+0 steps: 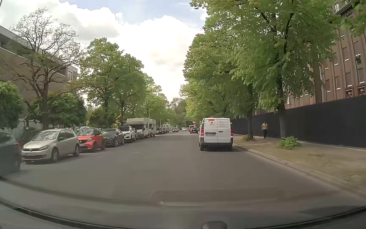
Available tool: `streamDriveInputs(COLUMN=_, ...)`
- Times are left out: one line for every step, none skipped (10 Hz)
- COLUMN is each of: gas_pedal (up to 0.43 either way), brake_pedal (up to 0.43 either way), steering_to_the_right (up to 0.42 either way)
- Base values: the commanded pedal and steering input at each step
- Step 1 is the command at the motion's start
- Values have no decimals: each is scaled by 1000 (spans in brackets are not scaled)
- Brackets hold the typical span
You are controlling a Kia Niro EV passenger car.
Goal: Follow the waypoints while adhering to traffic rules and regulations
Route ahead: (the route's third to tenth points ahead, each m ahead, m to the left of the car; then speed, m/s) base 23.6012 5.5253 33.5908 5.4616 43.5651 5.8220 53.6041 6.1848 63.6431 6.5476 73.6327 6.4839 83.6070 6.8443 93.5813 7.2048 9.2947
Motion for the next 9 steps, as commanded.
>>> streamDriveInputs(gas_pedal=0, brake_pedal=18, steering_to_the_right=10)
streamDriveInputs(gas_pedal=0, brake_pedal=18, steering_to_the_right=10)
streamDriveInputs(gas_pedal=0, brake_pedal=18, steering_to_the_right=10)
streamDriveInputs(gas_pedal=0, brake_pedal=18, steering_to_the_right=8)
streamDriveInputs(gas_pedal=0, brake_pedal=18, steering_to_the_right=6)
streamDriveInputs(gas_pedal=0, brake_pedal=18, steering_to_the_right=5)
streamDriveInputs(gas_pedal=0, brake_pedal=18, steering_to_the_right=4)
streamDriveInputs(gas_pedal=0, brake_pedal=18, steering_to_the_right=4)
streamDriveInputs(gas_pedal=0, brake_pedal=18, steering_to_the_right=4)
